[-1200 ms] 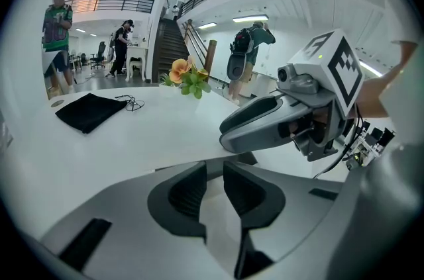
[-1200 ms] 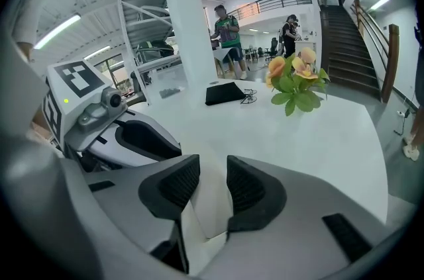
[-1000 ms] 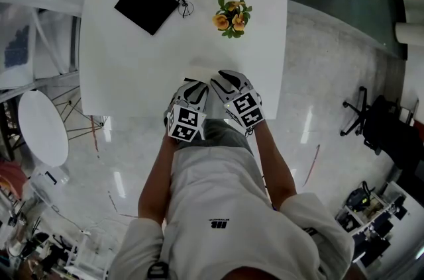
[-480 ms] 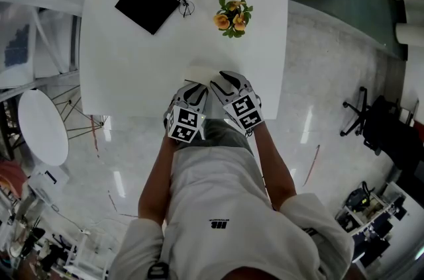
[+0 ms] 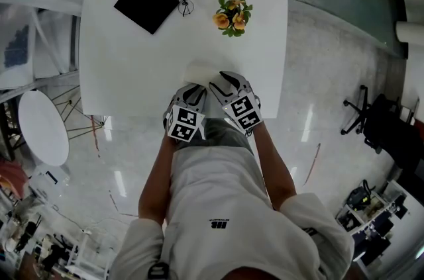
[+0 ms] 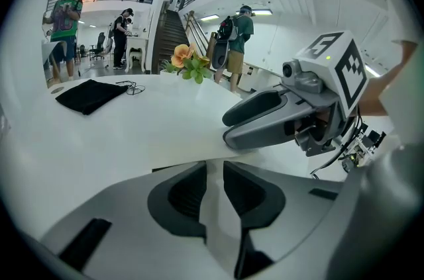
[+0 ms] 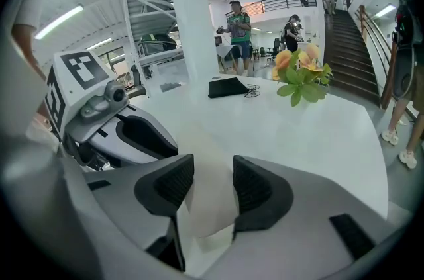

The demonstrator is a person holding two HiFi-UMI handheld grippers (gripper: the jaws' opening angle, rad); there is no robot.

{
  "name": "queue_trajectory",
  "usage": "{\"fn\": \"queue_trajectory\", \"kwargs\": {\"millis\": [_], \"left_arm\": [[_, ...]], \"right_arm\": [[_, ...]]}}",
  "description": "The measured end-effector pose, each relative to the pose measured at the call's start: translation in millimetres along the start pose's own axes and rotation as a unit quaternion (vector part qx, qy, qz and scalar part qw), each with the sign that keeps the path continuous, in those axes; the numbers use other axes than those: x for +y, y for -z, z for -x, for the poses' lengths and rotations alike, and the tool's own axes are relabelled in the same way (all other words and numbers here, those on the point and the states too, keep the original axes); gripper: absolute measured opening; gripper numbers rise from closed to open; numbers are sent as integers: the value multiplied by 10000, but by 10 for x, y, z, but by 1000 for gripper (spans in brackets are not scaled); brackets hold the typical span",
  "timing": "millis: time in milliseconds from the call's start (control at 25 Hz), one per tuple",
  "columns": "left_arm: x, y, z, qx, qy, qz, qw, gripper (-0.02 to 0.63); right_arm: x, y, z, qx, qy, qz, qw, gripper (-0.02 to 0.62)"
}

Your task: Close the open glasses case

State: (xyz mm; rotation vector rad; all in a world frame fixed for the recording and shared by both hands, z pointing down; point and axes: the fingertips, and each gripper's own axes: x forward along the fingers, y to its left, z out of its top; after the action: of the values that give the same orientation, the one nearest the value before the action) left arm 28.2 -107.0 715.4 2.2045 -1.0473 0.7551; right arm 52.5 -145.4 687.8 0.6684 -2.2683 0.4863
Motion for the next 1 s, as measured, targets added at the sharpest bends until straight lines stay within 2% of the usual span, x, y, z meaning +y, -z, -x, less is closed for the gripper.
{"fn": "queue_trajectory", "kwargs": {"millis": [400,560,1000], "left_arm": [[6,48,-26,82,56,-26,9999,94],[15,86,-3,190,81,-49,9998,102],[125,-11,205,29,41,-173,9998,106]], "right_arm": [[10,32,-13,-2,105,102,9999,188],[-1,58,-26,18,177,103,9998,212],[2,36,19,-20,368,81,9993,213]]}}
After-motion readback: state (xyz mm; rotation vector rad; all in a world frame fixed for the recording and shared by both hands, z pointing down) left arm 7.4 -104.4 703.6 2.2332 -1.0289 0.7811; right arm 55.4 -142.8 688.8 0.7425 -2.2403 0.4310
